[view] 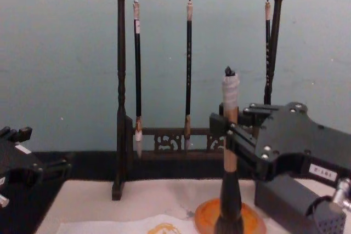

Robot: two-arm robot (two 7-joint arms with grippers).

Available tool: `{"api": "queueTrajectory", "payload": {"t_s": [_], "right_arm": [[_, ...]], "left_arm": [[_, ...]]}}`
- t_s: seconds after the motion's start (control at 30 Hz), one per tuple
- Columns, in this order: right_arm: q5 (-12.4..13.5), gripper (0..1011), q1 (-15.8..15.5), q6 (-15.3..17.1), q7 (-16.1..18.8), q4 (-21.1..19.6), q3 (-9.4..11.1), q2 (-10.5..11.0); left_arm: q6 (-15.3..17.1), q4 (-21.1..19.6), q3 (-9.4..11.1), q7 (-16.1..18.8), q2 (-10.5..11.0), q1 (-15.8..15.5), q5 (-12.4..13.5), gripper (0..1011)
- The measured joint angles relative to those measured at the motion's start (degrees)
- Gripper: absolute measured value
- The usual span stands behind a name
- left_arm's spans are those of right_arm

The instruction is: Pick up the brush from the inkstone, write on the paper, then place the brush back to its original position.

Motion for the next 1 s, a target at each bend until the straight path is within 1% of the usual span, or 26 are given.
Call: {"api": "queueTrajectory", "payload": {"t_s": [0.3,0.6,0.8,1.0], "right_arm": [[-0.8,176,0.1,-0.9,0.7,0.4,1.0,-1.3],[-1.6,176,-0.1,-1.0,1.7,1.6,1.6,-2.4],[-2.1,176,-0.4,-1.0,2.2,1.9,1.9,-2.7],[-2.1,176,-1.0,-0.6,2.7,1.4,2.3,-2.4]], "left_arm": [[0.0,0.0,0.0,0.0,0.0,0.0,0.0,1001],[0.0,0.0,0.0,0.0,0.0,0.0,0.0,1001],[0.0,0.0,0.0,0.0,0.0,0.0,0.0,1001],[0.0,0.0,0.0,0.0,0.0,0.0,0.0,1001]]}}
